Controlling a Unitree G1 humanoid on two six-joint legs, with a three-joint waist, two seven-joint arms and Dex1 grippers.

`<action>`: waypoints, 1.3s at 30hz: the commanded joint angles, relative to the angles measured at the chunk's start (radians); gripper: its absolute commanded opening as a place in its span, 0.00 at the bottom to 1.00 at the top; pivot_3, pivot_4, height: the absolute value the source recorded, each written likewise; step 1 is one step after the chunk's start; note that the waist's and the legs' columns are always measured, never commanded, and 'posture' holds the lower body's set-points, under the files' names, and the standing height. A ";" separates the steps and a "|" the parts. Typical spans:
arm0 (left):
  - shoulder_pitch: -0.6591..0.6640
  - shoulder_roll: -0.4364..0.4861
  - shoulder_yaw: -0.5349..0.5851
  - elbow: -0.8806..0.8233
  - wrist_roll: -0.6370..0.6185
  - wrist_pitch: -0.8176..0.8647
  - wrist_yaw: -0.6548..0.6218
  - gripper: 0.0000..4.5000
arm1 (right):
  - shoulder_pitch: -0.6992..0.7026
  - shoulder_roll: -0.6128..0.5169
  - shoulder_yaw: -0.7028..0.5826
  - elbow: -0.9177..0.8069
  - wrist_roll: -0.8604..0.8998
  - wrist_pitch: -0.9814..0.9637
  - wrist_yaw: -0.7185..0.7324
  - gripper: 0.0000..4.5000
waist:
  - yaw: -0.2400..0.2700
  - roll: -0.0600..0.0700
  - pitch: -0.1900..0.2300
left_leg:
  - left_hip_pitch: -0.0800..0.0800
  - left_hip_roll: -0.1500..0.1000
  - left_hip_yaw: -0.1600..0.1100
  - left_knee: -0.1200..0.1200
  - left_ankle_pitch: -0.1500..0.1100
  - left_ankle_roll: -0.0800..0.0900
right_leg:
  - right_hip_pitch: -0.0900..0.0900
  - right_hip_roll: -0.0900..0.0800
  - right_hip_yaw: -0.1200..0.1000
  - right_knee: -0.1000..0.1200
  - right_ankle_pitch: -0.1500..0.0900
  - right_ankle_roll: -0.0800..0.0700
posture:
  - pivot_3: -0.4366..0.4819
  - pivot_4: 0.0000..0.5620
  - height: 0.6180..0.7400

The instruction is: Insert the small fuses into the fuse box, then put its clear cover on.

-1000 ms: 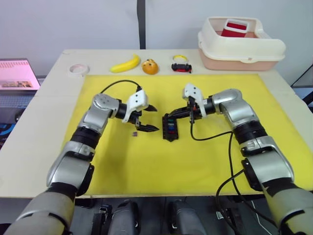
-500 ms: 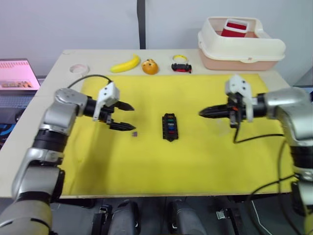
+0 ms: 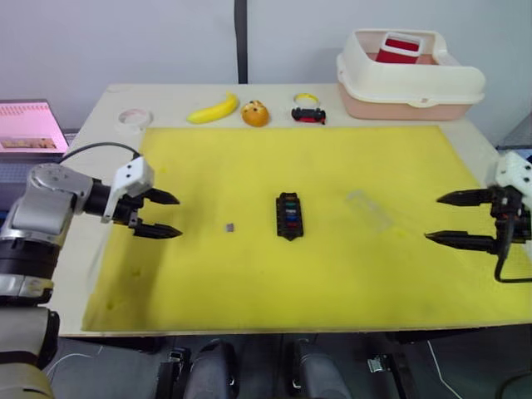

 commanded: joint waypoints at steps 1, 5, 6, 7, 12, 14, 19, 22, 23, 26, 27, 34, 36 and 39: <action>-0.018 -0.006 0.018 -0.028 -0.020 0.004 -0.003 1.00 | -0.038 -0.021 -0.030 -0.034 0.033 -0.008 -0.032 0.99 | 0.000 0.000 0.000 | 0.000 0.000 0.000 0.000 0.000 0.000 | 0.000 0.000 0.000 0.000 0.000 0.000 | 0.48 0.27 0.99; -0.045 -0.064 -0.018 -0.011 -0.025 0.030 -0.020 1.00 | -0.132 0.007 0.050 -0.086 0.084 0.015 -0.076 0.99 | 0.001 0.000 0.000 | 0.000 0.000 0.000 0.000 0.000 0.000 | 0.000 0.000 0.000 0.000 0.000 0.000 | 0.48 0.27 0.99; -0.057 -0.082 -0.029 0.001 -0.025 0.039 -0.027 1.00 | -0.159 0.017 0.075 -0.108 0.100 0.025 -0.085 0.99 | 0.002 0.000 0.000 | 0.000 0.000 0.000 0.000 0.000 0.000 | 0.000 0.000 0.000 0.000 0.000 0.000 | 0.48 0.27 0.99; -0.074 -0.103 -0.048 0.014 -0.035 0.063 -0.043 1.00 | -0.191 0.030 0.103 -0.133 0.117 0.037 -0.098 0.99 | 0.002 0.000 0.000 | 0.000 0.000 0.000 0.001 0.000 0.000 | 0.000 0.000 0.000 0.000 0.000 0.000 | 0.48 0.27 0.99; -0.189 -0.160 -0.173 0.129 -0.109 0.168 -0.064 1.00 | -0.285 0.071 0.191 -0.228 0.187 0.091 -0.139 0.99 | 0.002 0.000 0.000 | -0.001 0.000 -0.001 0.001 0.000 0.000 | 0.000 0.000 0.000 0.000 0.000 0.000 | 0.48 0.27 0.99; -0.240 -0.172 -0.245 0.190 -0.134 0.188 -0.064 1.00 | -0.312 0.083 0.220 -0.269 0.218 0.115 -0.155 0.99 | 0.001 0.000 0.000 | -0.001 0.000 -0.001 0.001 0.000 0.000 | -0.001 0.000 0.000 0.000 0.000 0.000 | 0.48 0.27 0.99; -0.356 -0.209 -0.416 0.340 -0.186 0.208 -0.064 1.00 | -0.358 0.111 0.268 -0.387 0.305 0.181 -0.198 0.99 | 0.001 0.000 0.000 | -0.001 0.000 -0.001 0.001 0.000 0.000 | -0.001 0.000 0.000 0.000 0.000 0.000 | 0.48 0.27 0.99; -0.397 -0.235 -0.487 0.421 -0.191 0.167 -0.064 1.00 | -0.362 0.115 0.284 -0.428 0.324 0.195 -0.222 0.99 | 0.002 0.000 0.000 | -0.001 0.000 -0.001 0.001 0.000 0.000 | -0.001 0.000 0.000 0.000 0.000 0.000 | 0.48 0.27 0.99; -0.407 -0.244 -0.507 0.446 -0.190 0.154 -0.064 1.00 | -0.355 0.113 0.285 -0.440 0.327 0.196 -0.227 0.99 | 0.002 0.000 0.000 | -0.002 0.000 -0.001 0.001 0.000 0.000 | -0.001 0.000 0.000 0.000 0.000 0.000 | 0.48 0.27 0.99; -0.427 -0.263 -0.552 0.495 -0.201 0.134 -0.064 1.00 | -0.337 0.107 0.282 -0.463 0.342 0.201 -0.237 0.99 | 0.001 0.000 0.000 | -0.002 0.000 -0.002 0.001 0.000 0.001 | -0.001 0.000 0.000 0.000 0.000 0.000 | 0.48 0.27 0.99; -0.430 -0.264 -0.565 0.501 -0.207 0.129 -0.064 1.00 | -0.334 0.106 0.282 -0.465 0.343 0.201 -0.240 0.99 | 0.001 0.000 0.000 | -0.002 0.000 -0.002 0.001 0.000 0.001 | -0.001 0.000 0.000 0.000 0.000 0.000 | 0.48 0.27 0.99; -0.424 -0.266 -0.624 0.523 -0.232 0.099 -0.064 0.88 | -0.313 0.098 0.276 -0.482 0.355 0.204 -0.260 1.00 | 0.001 0.000 0.000 | -0.002 0.000 -0.003 0.001 0.000 0.001 | -0.001 0.000 0.000 0.000 0.000 -0.001 | 0.48 0.27 0.99; -0.418 -0.262 -0.629 0.530 -0.235 0.092 -0.064 0.72 | -0.308 0.097 0.278 -0.483 0.353 0.199 -0.264 1.00 | 0.000 0.000 0.000 | -0.001 0.000 -0.003 0.001 0.000 0.001 | -0.001 0.000 0.000 0.000 -0.001 -0.001 | 0.48 0.27 0.99; -0.417 -0.264 -0.621 0.555 -0.224 0.085 -0.064 0.40 | -0.305 0.097 0.281 -0.483 0.350 0.194 -0.268 1.00 | 0.000 0.000 0.000 | -0.001 0.000 -0.003 0.001 -0.001 0.001 | -0.001 0.000 0.000 0.000 0.000 -0.001 | 0.48 0.27 0.99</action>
